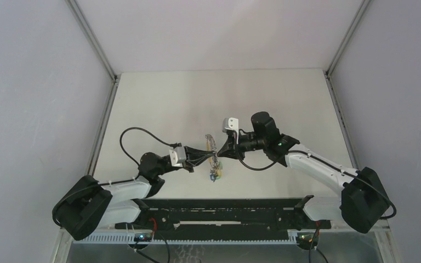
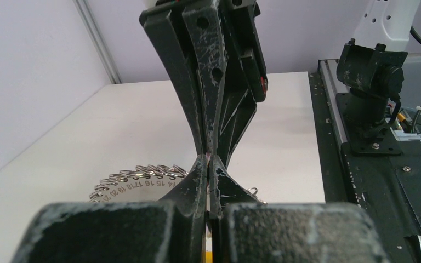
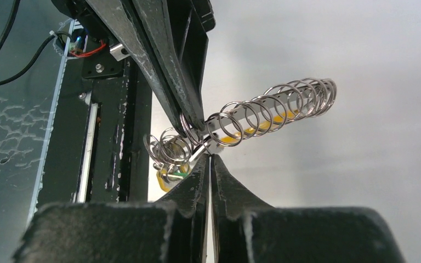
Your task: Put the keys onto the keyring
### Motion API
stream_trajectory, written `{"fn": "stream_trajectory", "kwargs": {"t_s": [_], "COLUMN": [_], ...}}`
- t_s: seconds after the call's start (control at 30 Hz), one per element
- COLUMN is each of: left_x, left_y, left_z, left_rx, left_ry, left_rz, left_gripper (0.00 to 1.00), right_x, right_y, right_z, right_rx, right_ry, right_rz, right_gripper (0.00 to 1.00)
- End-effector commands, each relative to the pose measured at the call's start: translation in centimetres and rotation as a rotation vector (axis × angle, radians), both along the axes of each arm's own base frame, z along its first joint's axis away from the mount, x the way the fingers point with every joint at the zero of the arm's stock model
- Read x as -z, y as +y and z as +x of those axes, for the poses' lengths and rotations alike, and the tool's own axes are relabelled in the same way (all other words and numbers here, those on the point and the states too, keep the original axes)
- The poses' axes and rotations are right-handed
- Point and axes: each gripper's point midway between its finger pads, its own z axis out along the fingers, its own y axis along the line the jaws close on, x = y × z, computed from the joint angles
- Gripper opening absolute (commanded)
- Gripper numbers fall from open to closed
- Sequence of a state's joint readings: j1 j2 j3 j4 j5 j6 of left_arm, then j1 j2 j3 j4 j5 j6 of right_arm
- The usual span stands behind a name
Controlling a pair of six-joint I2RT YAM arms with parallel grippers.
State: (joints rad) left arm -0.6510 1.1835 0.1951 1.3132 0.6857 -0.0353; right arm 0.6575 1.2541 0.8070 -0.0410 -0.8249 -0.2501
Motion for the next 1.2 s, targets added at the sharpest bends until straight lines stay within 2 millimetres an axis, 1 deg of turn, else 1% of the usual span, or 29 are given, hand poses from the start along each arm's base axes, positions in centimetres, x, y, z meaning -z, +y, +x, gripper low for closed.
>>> {"fn": "stream_trajectory", "kwargs": {"t_s": [0.0, 0.03, 0.17, 0.27, 0.43, 0.6, 0.73, 0.97, 1.17], "left_x": [-2.3, -2.3, -2.2, -2.1, -2.0, -2.1, -2.2, -2.2, -2.4], "left_y": [0.6, 0.6, 0.7, 0.7, 0.6, 0.6, 0.6, 0.6, 0.6], "left_z": [-0.7, -0.7, -0.7, -0.7, -0.8, -0.8, -0.8, -0.8, -0.9], "left_rx": [0.003, 0.003, -0.002, -0.003, 0.003, 0.006, 0.005, 0.004, 0.012], "left_ry": [-0.086, -0.087, -0.084, -0.083, -0.078, -0.079, -0.077, -0.075, -0.075], "left_rz": [-0.065, -0.066, -0.065, -0.064, -0.063, -0.064, -0.066, -0.069, -0.070], "left_gripper": [0.00, 0.00, 0.00, 0.00, 0.00, 0.00, 0.00, 0.00, 0.00], "right_x": [-1.5, -1.6, -2.1, -2.8, -4.8, -6.1, -6.1, -4.5, -3.8], "right_y": [1.1, 1.1, 0.5, -0.1, -0.6, -0.2, 0.4, 0.8, 1.0], "right_z": [0.2, 0.1, 0.3, 0.3, 0.1, -0.6, -1.1, -1.0, -0.7], "right_rx": [-0.020, -0.023, -0.007, 0.006, 0.011, -0.039, -0.083, -0.100, -0.102], "right_ry": [-0.029, -0.035, -0.069, -0.108, -0.200, -0.256, -0.260, -0.220, -0.202], "right_rz": [0.026, 0.029, 0.024, 0.024, 0.074, 0.133, 0.151, 0.125, 0.115], "right_gripper": [0.00, 0.00, 0.11, 0.15, 0.18, 0.19, 0.19, 0.19, 0.20]}}
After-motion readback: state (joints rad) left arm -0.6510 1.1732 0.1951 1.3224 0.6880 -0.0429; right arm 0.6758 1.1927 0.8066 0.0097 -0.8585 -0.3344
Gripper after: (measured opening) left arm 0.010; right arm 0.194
